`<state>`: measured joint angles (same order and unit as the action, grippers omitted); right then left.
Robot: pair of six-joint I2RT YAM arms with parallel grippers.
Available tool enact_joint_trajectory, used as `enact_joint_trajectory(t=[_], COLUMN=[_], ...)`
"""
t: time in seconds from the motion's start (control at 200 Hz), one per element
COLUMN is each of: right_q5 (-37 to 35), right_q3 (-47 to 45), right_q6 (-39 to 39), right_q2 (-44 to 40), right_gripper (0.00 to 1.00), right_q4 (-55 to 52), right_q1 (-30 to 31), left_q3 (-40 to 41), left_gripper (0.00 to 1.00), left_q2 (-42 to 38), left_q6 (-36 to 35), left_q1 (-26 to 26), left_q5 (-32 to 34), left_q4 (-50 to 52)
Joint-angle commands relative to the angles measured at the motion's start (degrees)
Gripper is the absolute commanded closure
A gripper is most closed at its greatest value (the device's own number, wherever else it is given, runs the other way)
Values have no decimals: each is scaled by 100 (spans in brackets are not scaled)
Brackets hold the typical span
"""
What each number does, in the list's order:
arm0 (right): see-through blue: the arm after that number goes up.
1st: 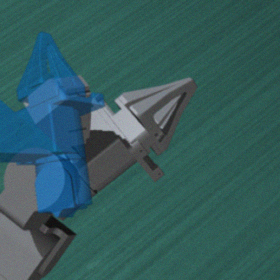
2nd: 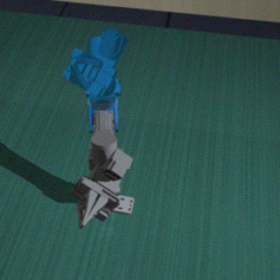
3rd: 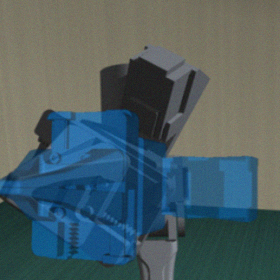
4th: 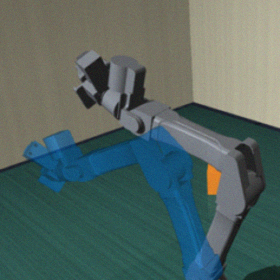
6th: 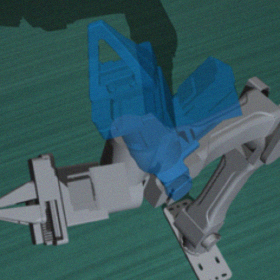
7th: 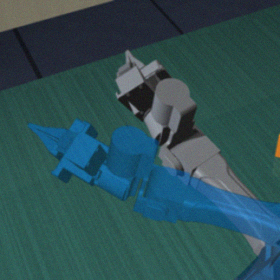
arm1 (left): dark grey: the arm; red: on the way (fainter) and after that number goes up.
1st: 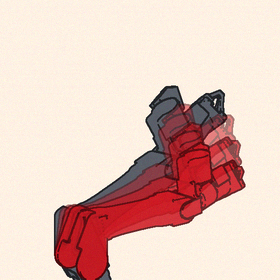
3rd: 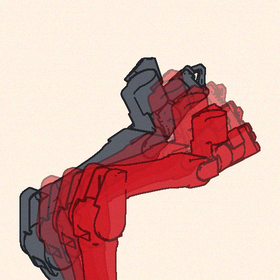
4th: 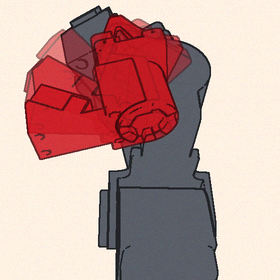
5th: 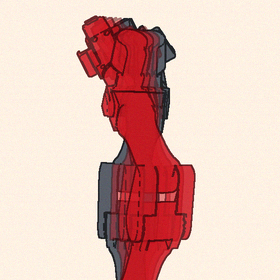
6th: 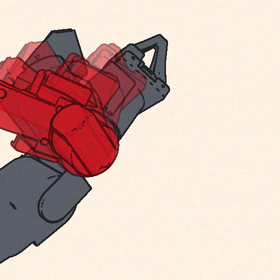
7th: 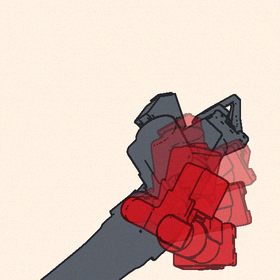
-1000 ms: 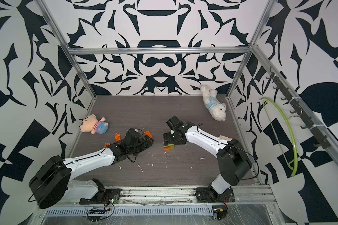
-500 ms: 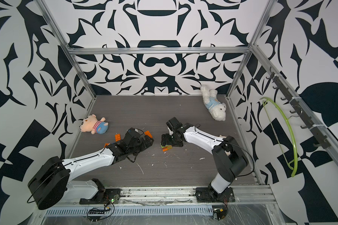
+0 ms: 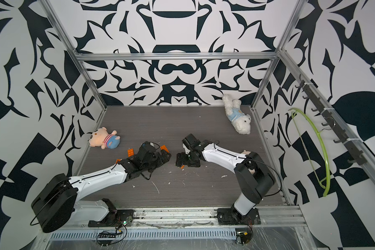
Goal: Assemble the number 5 with lego
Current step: Adjust the lego brick at the center of the board.
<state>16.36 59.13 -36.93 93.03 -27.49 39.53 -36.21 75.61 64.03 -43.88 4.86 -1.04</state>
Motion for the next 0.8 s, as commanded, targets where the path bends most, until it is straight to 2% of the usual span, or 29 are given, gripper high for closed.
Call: enact_joint_trajectory(t=[0.0, 0.205, 0.645, 0.795], right_q5=[-296, -360, -691, -399], right_q3=[100, 423, 478, 409], right_q6=[-56, -34, 16, 103], right_q2=[-123, 85, -259, -332], right_gripper=[18, 26, 24, 25], right_q4=[-50, -79, -169, -312], right_q1=[2, 2, -179, -437], left_q3=[-159, -205, -186, -172], left_gripper=[1, 1, 1, 1], left_q2=[61, 94, 51, 24], left_q6=[-101, -110, -154, -154], left_q1=[20, 19, 20, 20], left_q5=[-47, -62, -47, -27], left_q4=[77, 104, 165, 174])
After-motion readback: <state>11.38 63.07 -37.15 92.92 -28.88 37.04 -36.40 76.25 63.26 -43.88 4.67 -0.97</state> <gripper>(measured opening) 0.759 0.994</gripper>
